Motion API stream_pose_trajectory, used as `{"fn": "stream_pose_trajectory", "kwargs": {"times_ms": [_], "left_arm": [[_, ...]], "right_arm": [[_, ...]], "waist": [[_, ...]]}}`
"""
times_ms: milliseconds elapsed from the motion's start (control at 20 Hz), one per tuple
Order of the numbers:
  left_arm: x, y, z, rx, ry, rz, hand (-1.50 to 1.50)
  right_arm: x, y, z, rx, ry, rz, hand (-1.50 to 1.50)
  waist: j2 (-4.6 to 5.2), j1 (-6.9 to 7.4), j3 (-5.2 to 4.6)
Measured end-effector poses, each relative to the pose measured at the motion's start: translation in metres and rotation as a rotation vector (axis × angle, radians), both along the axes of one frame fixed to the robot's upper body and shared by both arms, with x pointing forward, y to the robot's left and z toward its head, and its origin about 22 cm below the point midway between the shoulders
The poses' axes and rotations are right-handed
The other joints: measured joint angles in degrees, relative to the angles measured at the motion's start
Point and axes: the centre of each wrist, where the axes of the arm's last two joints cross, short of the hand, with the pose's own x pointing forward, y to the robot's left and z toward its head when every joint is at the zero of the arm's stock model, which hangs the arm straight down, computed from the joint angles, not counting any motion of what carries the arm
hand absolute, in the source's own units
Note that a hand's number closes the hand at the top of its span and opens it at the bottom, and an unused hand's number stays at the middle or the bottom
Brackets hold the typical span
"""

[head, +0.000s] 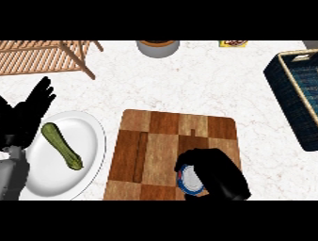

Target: Pick the can from the cutting board and place it in the basket

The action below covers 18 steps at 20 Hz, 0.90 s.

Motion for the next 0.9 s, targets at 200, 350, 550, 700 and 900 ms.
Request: {"fn": "stream_pose_trajectory", "kwargs": {"times_ms": [200,350,550,700,900], "left_arm": [[-0.004,0.002,0.001,-0.001,0.002,0.003,0.0],[-0.003,0.001,0.003,-0.005,0.003,-0.001,0.0],[-0.003,0.002,0.004,-0.003,-0.002,-0.011,0.0],[-0.002,0.001,0.006,0.001,-0.015,-0.013,0.0],[0.002,-0.006,0.01,-0.003,-0.029,-0.038,0.0]], "right_arm": [[-0.002,0.013,-0.002,-0.016,-0.019,0.01,1.5],[0.0,0.016,-0.007,-0.02,-0.031,0.025,1.5],[0.038,0.008,-0.002,-0.03,-0.016,-0.286,1.5],[0.062,-0.012,0.003,-0.027,-0.018,-0.586,1.5],[0.095,-0.027,0.02,0.007,-0.032,-0.92,1.5]], "waist": [[-0.09,-0.02,-0.04],[-0.2,-0.03,-0.08],[0.57,0.58,-0.08],[1.35,0.58,-0.09],[2.1,2.53,-0.02]]}}
